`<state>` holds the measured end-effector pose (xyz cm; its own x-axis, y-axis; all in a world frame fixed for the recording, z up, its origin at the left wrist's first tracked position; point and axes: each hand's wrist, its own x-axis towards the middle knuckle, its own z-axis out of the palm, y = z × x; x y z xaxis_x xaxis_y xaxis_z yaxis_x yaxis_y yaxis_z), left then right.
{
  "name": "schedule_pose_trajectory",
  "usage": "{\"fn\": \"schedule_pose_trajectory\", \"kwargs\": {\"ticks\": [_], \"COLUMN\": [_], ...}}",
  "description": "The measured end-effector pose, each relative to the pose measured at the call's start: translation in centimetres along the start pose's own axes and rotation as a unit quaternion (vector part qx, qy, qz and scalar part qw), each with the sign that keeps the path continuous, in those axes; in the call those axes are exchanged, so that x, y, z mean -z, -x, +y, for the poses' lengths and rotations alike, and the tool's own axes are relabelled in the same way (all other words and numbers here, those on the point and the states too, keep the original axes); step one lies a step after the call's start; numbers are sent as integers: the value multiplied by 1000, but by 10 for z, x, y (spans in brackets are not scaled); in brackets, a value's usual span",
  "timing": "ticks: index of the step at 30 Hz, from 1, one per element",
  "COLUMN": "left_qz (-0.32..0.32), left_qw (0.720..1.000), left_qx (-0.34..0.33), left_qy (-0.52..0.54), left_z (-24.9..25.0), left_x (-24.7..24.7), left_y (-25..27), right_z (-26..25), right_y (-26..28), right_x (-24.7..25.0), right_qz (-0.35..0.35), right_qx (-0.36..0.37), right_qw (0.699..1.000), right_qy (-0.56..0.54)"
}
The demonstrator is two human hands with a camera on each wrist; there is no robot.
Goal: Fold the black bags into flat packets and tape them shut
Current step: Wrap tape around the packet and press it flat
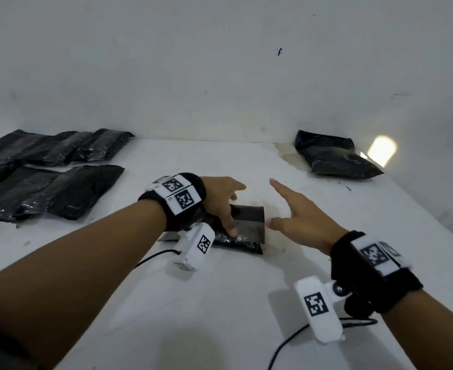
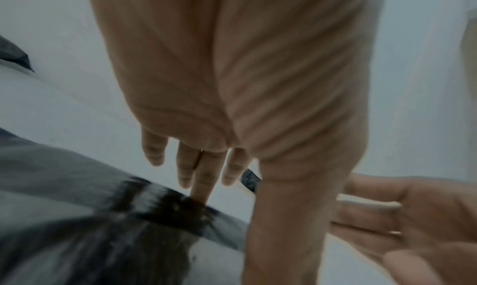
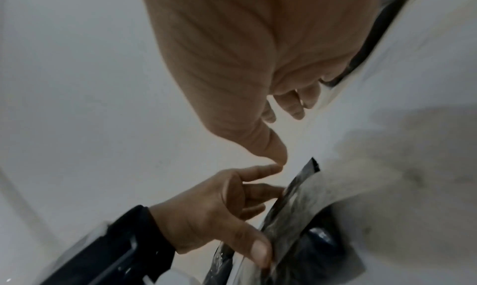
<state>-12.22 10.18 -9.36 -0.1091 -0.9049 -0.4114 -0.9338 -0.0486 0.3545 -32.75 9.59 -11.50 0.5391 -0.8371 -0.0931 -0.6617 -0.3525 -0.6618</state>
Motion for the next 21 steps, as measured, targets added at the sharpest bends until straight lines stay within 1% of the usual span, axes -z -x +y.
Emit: {"fn": "schedule_pose_trajectory", "kwargs": {"ticks": [2, 5, 7, 9, 11, 15, 17, 19, 20, 21], "left_qz": [-16, -33, -41, -45, -42, 6, 11, 3, 3, 7], "left_qw": [1000, 999, 998, 998, 998, 999, 1000, 1000, 999, 998], "left_qx": [14, 30, 28, 29, 27, 19, 10, -1, -5, -11], "left_qy": [-7, -32, -35, -31, -30, -29, -6, 31, 47, 60], "left_z": [6, 11, 13, 15, 14, 11, 6, 1, 0, -1], "left_x": [-1, 0, 0, 0, -2, -3, -3, -3, -3, -2], "left_y": [-8, -13, -11, -8, -5, 1, 5, 10, 13, 17], "right_z": [15, 35, 41, 40, 36, 20, 12, 7, 6, 5], "right_y": [8, 14, 16, 18, 22, 29, 30, 29, 27, 24], "right_x": [6, 9, 10, 8, 2, -14, -21, -25, -25, -23], "right_qz": [50, 111, 136, 157, 184, 223, 250, 265, 249, 209], "right_qx": [-36, -91, -104, -101, -82, -18, -16, -64, -108, -162], "right_qw": [997, 984, 978, 974, 971, 968, 962, 947, 934, 913], "right_qy": [-44, -101, -122, -129, -126, -111, -113, -169, -231, -311]}}
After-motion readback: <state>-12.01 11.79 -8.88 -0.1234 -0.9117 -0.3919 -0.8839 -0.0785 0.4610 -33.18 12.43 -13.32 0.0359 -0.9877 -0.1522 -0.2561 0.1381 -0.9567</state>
